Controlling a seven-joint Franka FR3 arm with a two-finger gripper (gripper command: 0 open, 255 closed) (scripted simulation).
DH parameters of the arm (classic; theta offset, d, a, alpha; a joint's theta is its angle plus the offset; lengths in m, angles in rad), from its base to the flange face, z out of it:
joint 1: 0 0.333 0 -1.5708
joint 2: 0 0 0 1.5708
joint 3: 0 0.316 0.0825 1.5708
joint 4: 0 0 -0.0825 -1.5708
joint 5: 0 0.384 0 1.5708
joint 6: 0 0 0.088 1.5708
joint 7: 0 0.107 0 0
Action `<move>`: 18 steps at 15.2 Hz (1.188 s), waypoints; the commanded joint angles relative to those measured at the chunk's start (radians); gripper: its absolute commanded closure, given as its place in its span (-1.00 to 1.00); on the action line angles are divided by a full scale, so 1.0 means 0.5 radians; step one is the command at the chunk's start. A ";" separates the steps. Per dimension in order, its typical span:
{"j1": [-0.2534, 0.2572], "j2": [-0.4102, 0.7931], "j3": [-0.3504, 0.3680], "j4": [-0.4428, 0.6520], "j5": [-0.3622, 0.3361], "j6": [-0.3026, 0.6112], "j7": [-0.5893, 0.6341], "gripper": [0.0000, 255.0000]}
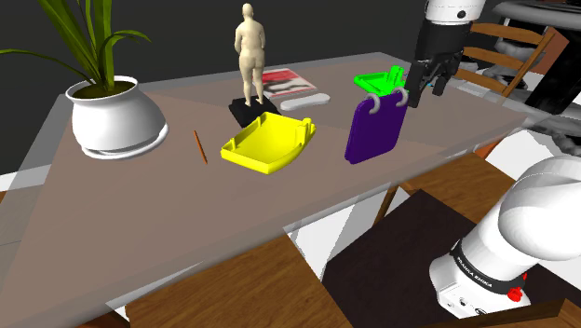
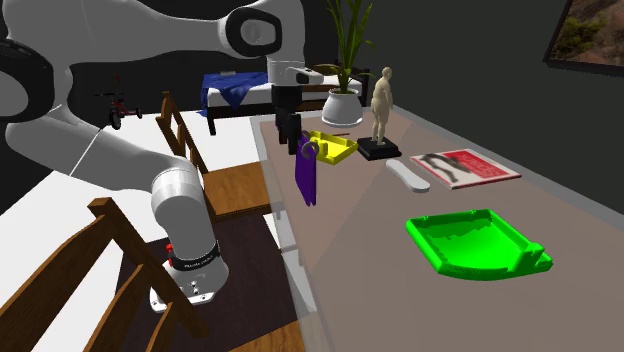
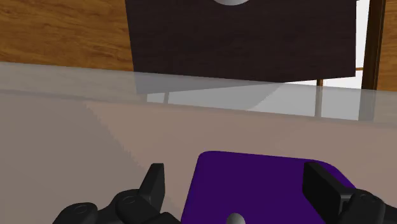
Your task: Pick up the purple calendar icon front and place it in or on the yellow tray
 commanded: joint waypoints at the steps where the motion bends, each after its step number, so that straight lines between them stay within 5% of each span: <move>1: 0.000 0.000 0.000 0.000 0.000 0.000 0.000 -1.00; 7: -0.215 0.183 -0.272 0.077 0.425 0.461 0.457 -1.00; 18: -0.206 0.198 -0.257 -0.114 0.441 0.669 0.452 -1.00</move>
